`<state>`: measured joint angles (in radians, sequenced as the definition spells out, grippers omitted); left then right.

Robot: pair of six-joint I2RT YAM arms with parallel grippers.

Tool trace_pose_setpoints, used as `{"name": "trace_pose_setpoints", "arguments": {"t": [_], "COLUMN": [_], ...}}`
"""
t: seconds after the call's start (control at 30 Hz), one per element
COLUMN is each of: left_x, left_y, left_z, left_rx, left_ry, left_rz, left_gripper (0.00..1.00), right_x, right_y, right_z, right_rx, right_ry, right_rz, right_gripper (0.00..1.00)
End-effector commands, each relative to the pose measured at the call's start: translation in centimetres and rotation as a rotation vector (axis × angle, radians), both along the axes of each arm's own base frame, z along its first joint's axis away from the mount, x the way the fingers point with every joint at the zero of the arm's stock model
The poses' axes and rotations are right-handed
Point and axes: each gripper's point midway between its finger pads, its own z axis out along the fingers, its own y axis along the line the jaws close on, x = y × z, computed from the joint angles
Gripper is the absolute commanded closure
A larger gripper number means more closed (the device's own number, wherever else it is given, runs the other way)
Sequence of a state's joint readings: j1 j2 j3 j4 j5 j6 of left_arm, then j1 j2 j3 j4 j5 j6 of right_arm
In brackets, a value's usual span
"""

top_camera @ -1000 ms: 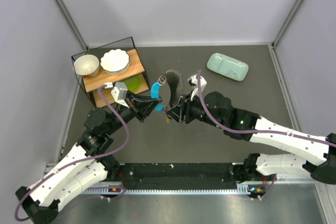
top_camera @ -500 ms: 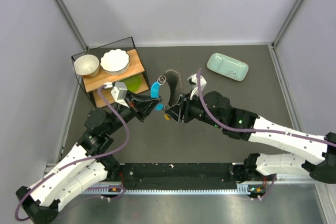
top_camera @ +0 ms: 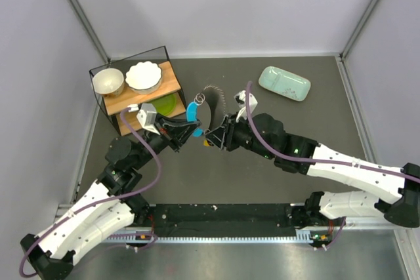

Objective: Remove the keys from the keyring

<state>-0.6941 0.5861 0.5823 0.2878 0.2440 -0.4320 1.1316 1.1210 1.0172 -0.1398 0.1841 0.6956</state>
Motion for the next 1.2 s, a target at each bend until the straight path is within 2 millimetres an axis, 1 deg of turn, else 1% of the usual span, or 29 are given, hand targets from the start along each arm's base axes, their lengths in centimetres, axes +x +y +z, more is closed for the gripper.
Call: {"name": "trace_pose_setpoints", "arguments": {"t": [0.0,0.07,0.1,0.17,0.27,0.4,0.47,0.6,0.73,0.77,0.8,0.87,0.9,0.97,1.0,1.03,1.1,1.13,1.17], "left_x": [-2.0,-2.0,-1.9,-1.9,-2.0,-1.9,-1.9,-1.8,-1.7,-1.7,-1.7,-1.6,-1.6,-1.4,-1.1,-0.8,0.0,0.7,0.9], "left_y": [0.1,0.1,0.1,0.1,0.1,0.2,0.1,0.0,-0.1,-0.1,-0.1,-0.1,-0.1,0.0,0.0,0.1,0.5,1.0,1.3], "left_z": [3.3,3.2,3.0,2.9,2.9,2.9,2.7,2.5,2.4,2.4,2.4,2.5,2.5,2.2,2.0,1.7,0.9,0.6,0.6], "left_rx": [-0.089,-0.084,-0.080,-0.077,-0.077,-0.075,-0.069,-0.066,-0.062,-0.062,-0.061,-0.061,-0.061,-0.056,-0.052,-0.047,-0.038,-0.042,-0.046], "left_ry": [-0.088,-0.087,-0.085,-0.085,-0.087,-0.089,-0.088,-0.083,-0.086,-0.086,-0.088,-0.089,-0.088,-0.079,-0.072,-0.062,-0.016,-0.001,0.007], "left_rz": [-0.070,-0.065,-0.066,-0.065,-0.063,-0.061,-0.064,-0.064,-0.063,-0.063,-0.062,-0.058,-0.055,-0.050,-0.034,-0.019,0.026,0.073,0.093], "left_gripper": [1.00,1.00,1.00,1.00,1.00,1.00,1.00,1.00,1.00,1.00,1.00,1.00,1.00,1.00,1.00,1.00,1.00,1.00,1.00], "right_x": [1.0,1.1,1.2,1.2,1.4,1.6,1.9,2.5,2.9,3.0,3.0,3.1,3.2,3.1,3.1,2.6,2.0,1.5,1.0], "right_y": [0.9,0.9,0.9,0.8,0.5,0.4,0.2,-0.2,0.1,0.2,0.2,0.2,0.2,0.4,0.6,1.0,1.1,1.5,1.5], "right_z": [3.8,4.0,4.0,4.3,4.4,4.3,4.3,4.4,4.3,4.5,4.5,4.4,4.5,4.5,5.6,5.4,6.2,6.5,6.5], "right_rx": [0.103,0.109,0.113,0.123,0.138,0.141,0.144,0.148,0.148,0.150,0.148,0.144,0.148,0.141,0.177,0.165,0.200,0.221,0.231], "right_ry": [-0.047,-0.044,-0.041,-0.037,-0.025,-0.021,-0.019,-0.018,-0.009,-0.011,-0.011,-0.013,-0.016,-0.035,-0.070,-0.111,-0.177,-0.263,-0.307], "right_rz": [-0.053,-0.062,-0.064,-0.073,-0.095,-0.115,-0.133,-0.170,-0.171,-0.172,-0.173,-0.177,-0.179,-0.161,-0.143,-0.096,-0.047,0.006,0.037], "right_gripper": [0.73,0.71,0.66,0.62,0.62,0.67,0.67,0.64,0.65,0.66,0.71,0.78,0.85,0.96,1.00,1.00,1.00,1.00,1.00]}}
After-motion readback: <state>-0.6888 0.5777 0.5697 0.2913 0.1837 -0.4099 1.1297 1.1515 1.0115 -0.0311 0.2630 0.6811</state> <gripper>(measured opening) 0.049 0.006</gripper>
